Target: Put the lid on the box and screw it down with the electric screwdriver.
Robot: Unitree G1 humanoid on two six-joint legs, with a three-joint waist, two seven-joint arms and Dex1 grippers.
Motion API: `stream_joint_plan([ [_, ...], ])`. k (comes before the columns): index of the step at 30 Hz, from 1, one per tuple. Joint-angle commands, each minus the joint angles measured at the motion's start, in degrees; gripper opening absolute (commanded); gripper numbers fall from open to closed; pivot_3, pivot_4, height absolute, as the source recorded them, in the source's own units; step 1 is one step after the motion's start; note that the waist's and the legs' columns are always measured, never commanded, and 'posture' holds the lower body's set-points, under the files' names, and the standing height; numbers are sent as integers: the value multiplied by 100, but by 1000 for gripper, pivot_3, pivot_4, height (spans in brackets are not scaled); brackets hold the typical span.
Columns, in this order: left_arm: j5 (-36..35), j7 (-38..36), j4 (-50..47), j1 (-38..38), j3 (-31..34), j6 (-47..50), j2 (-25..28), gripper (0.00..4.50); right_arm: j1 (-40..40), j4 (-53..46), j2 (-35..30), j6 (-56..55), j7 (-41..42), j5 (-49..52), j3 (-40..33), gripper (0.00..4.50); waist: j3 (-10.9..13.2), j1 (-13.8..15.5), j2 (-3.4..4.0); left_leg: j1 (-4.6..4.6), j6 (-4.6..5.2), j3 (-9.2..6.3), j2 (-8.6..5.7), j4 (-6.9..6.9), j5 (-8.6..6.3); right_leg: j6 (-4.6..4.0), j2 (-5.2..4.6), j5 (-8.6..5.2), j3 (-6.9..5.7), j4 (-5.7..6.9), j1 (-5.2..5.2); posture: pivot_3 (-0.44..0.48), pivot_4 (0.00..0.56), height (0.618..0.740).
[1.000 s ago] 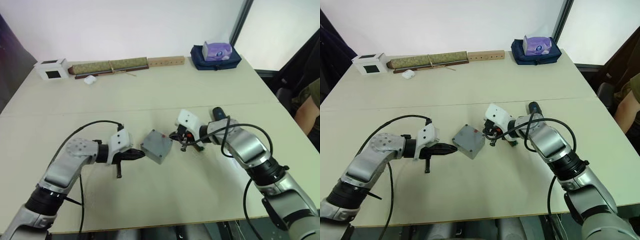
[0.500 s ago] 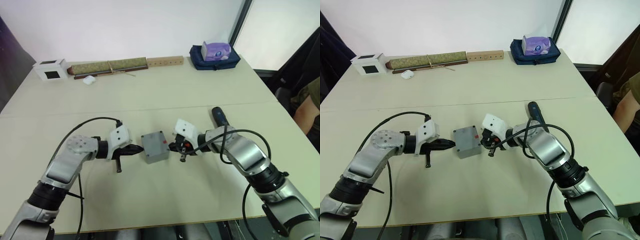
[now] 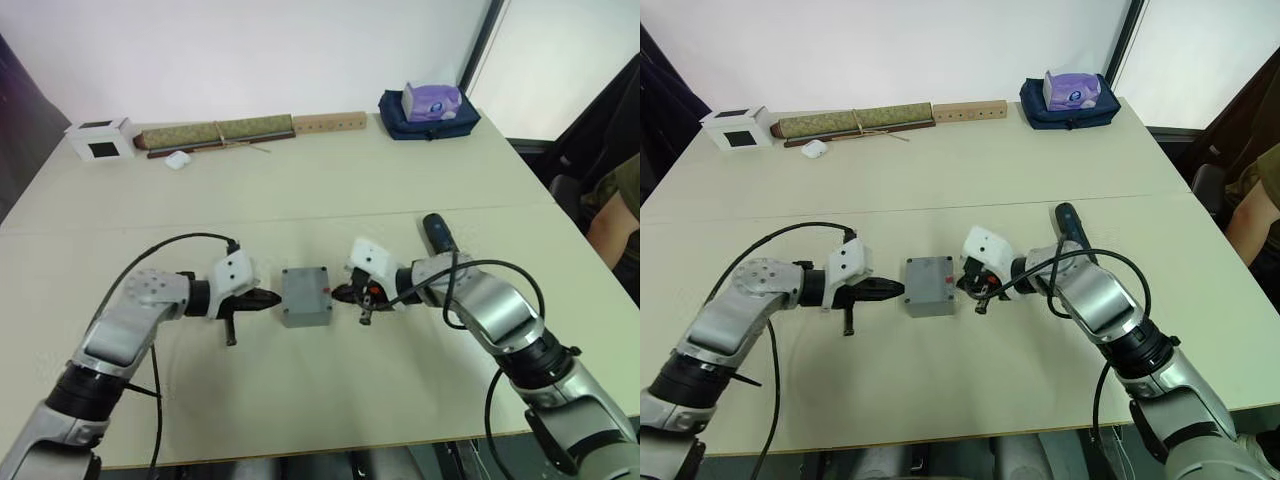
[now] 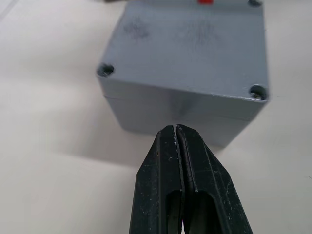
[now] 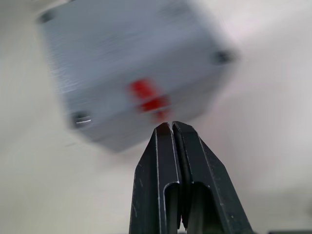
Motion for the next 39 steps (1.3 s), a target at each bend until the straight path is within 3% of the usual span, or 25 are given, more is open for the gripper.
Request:
stream_joint_plan([
  [1,-484,-31,-434,-192,442,271,86,0,2,50,-24,-371,-325,-73,-616,32,0,10,0,0,0,0,0,0,0,0,-1,0,0,0,0,0,150,740],
  [2,-562,-29,-489,-252,497,335,99,0,4,122,6,-349,-392,-44,-750,32,0,14,0,0,0,0,-1,0,0,0,-1,0,0,0,1,0,150,740],
  [5,-686,27,-565,-420,544,453,75,0,6,352,97,-420,-587,-82,-928,716,-2,10,-2,0,0,0,-2,1,0,0,-1,0,0,0,2,0,150,740],
  [10,-762,112,-586,-694,449,525,-30,0,-39,983,323,-696,-862,-271,-896,2909,-2,-18,-2,2,0,1,-1,0,0,0,1,0,1,2,2,0,150,740],
  [13,-766,132,-584,-770,420,545,-60,0,-94,1248,481,-768,-979,-290,-936,3954,-2,-16,-2,2,-1,1,-1,0,0,0,2,0,2,2,2,0,150,740],
  [21,-724,206,-630,-815,351,544,-107,0,-345,2029,984,-653,-1233,-167,-1218,3954,-2,-10,-2,2,-2,2,-2,1,1,0,0,0,3,3,2,0,150,740],
  [31,-717,288,-686,-774,327,531,-120,0,-486,2355,1116,-710,-1198,-203,-1193,3954,-2,-13,-2,2,-2,2,-2,0,1,0,0,0,2,3,2,0,150,740],
  [36,-729,305,-693,-761,322,524,-139,0,-462,2325,1106,-679,-1140,-173,-1219,2880,-2,-14,-2,2,-2,2,-2,0,1,0,0,0,2,3,1,0,150,740],
  [39,-725,316,-673,-788,291,510,-184,0,-447,2269,1102,-645,-1122,-136,-1262,1619,-2,-13,-2,2,-2,2,-2,0,1,0,0,0,2,3,2,0,150,740],
])
